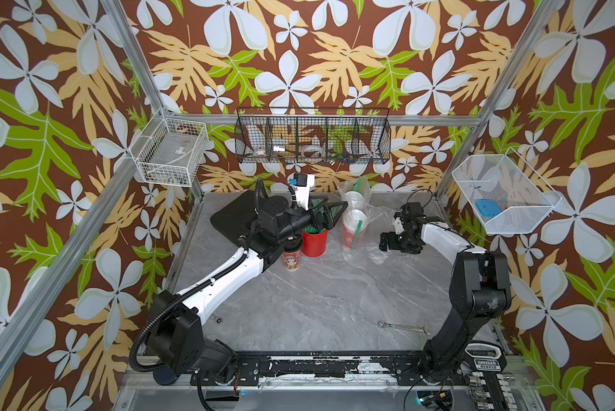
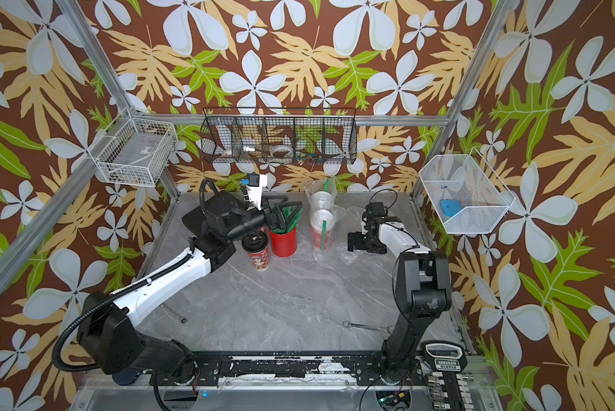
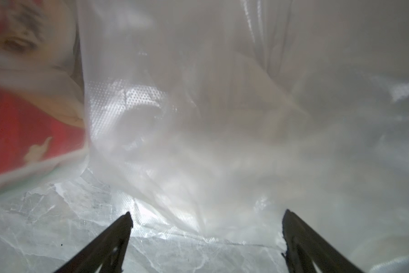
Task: Pack milk tea into plastic carrier bags
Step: Adjust the plastic carrier bag at the center of the board.
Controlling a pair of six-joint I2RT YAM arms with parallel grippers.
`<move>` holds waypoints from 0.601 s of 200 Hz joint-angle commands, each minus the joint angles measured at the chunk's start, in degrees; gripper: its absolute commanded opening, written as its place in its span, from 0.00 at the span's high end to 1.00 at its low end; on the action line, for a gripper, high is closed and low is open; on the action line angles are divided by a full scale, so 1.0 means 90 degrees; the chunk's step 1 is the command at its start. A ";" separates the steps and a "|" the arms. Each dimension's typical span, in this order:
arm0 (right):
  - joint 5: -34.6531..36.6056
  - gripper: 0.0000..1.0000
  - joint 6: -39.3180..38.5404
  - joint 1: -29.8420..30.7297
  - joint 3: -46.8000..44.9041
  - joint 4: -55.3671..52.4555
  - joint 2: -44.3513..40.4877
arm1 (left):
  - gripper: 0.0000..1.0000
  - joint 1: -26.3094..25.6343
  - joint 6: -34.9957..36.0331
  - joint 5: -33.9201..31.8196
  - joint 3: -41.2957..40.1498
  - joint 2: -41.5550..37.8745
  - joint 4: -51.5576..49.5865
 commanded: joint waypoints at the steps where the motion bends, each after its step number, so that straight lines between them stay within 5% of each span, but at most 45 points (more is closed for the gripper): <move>1: -0.0115 0.03 -0.0199 0.0002 0.0079 -0.0049 0.0199 | 0.01 0.0016 -0.0072 0.0108 0.0044 0.0009 0.0291; 120: -0.1088 0.03 -0.0187 0.0100 -0.0711 -0.0069 0.0008 | 0.01 0.0016 -0.0149 0.0127 -0.0030 0.0053 0.0369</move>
